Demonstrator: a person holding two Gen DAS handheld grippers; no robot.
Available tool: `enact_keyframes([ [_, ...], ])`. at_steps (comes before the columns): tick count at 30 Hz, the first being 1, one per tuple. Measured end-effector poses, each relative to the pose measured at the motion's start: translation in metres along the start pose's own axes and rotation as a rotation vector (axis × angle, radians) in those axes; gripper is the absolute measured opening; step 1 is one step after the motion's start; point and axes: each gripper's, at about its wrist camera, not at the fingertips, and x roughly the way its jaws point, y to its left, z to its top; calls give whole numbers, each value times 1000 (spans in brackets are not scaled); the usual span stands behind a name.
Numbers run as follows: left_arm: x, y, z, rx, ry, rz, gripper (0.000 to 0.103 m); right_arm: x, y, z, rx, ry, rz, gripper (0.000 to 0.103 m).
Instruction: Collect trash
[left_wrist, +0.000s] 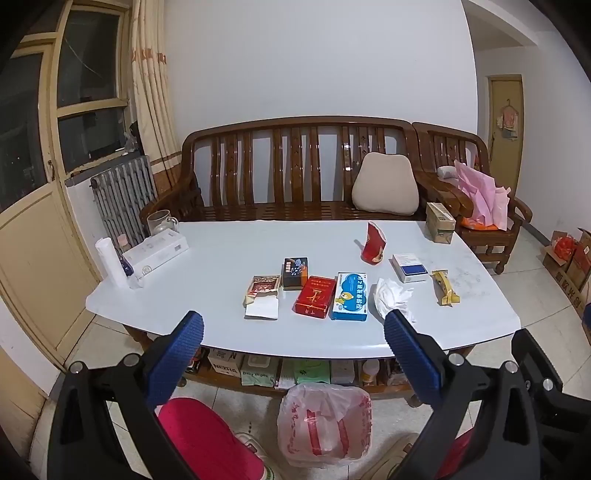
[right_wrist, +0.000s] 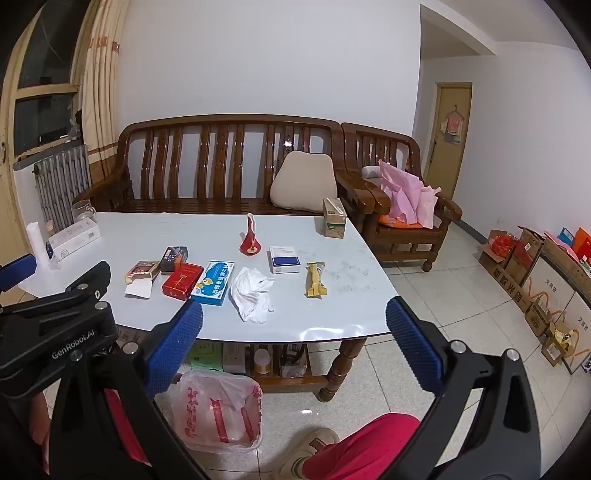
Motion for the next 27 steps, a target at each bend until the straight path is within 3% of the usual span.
enact_keyframes([
  [27, -3, 0, 4, -1, -6, 7, 96, 1, 0, -1, -4, -2, -3, 97],
])
